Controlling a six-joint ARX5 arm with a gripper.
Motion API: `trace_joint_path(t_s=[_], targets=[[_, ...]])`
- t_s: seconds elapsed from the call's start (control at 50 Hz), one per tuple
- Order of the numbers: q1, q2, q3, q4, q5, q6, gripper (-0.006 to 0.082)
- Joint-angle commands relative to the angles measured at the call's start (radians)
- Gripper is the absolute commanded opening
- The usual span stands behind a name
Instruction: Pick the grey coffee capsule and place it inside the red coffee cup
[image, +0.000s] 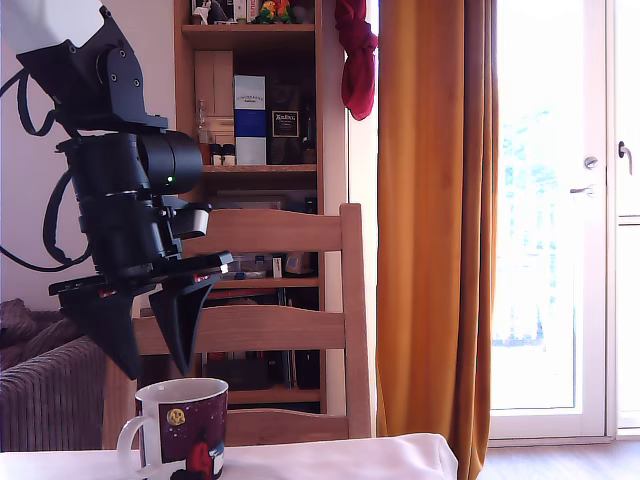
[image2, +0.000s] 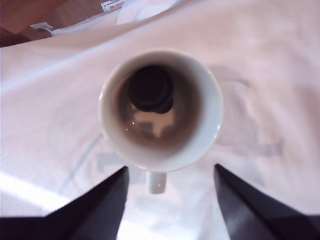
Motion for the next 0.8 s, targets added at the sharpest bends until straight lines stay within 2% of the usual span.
trace_joint_path(t_s=[0.0,0.08,0.38,0.52,0.78], targets=[[-0.001,-0.036,0.02,0.005,-0.003,0.004,0.0135],[-0.001,-0.074,0.02,0.012,-0.005,0.013,-0.0029],[0.002,-0.239,0.02,0.004,-0.121,0.033,-0.0019],[0.024,-0.314,0.019,-0.008,-0.172,0.074,-0.0019],[0.137,-0.456,-0.012,-0.021,-0.175,0.113,-0.0019]])
